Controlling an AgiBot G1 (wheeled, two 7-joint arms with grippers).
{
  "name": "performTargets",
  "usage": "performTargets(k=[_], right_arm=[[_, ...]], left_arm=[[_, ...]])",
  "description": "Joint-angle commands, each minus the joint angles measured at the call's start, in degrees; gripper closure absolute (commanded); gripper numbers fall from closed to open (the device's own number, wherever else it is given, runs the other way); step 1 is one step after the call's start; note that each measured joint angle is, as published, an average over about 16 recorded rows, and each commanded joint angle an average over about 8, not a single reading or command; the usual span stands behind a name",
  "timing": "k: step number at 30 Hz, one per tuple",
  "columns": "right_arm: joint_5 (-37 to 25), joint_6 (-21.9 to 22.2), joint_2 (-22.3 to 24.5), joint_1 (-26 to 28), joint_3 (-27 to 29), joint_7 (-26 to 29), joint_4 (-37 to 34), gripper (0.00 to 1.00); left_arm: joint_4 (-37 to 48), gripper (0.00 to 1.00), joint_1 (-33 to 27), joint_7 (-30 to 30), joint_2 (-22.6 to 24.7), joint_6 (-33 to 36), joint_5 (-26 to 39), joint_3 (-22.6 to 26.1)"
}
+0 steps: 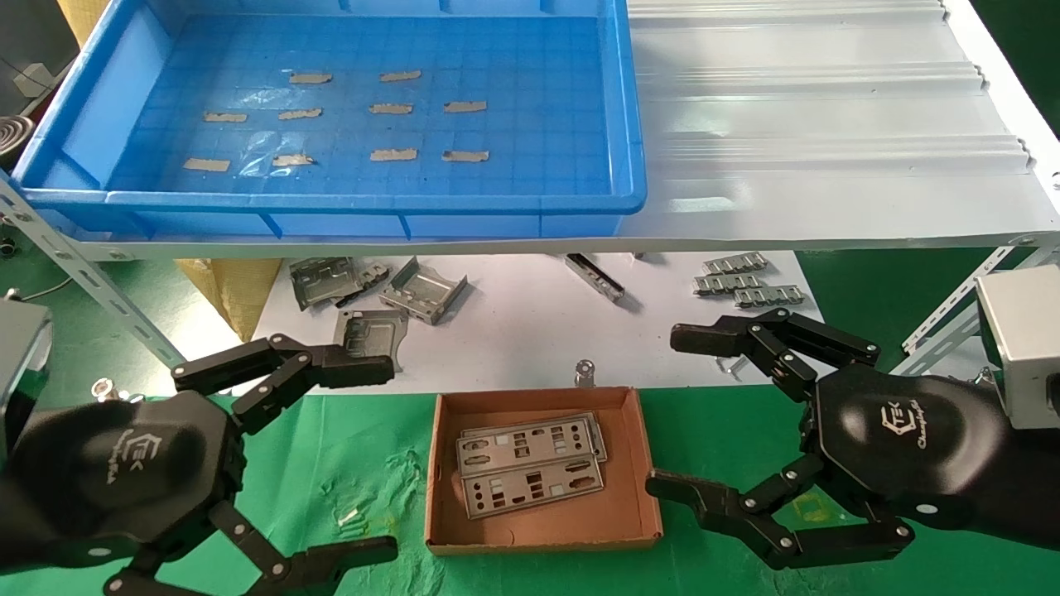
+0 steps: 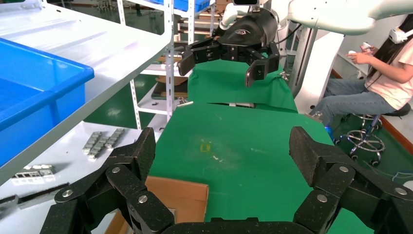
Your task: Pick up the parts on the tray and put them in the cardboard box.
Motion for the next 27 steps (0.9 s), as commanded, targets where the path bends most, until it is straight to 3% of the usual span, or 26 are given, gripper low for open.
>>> performTargets(k=[1, 27], right_arm=[[0.0, 0.0, 0.0, 0.0, 0.0, 0.0, 0.0, 0.0], [0.0, 0.0, 0.0, 0.0, 0.0, 0.0, 0.0, 0.0]], left_arm=[[0.0, 0.0, 0.0, 0.0, 0.0, 0.0, 0.0, 0.0], [0.0, 0.0, 0.0, 0.0, 0.0, 0.0, 0.0, 0.0]])
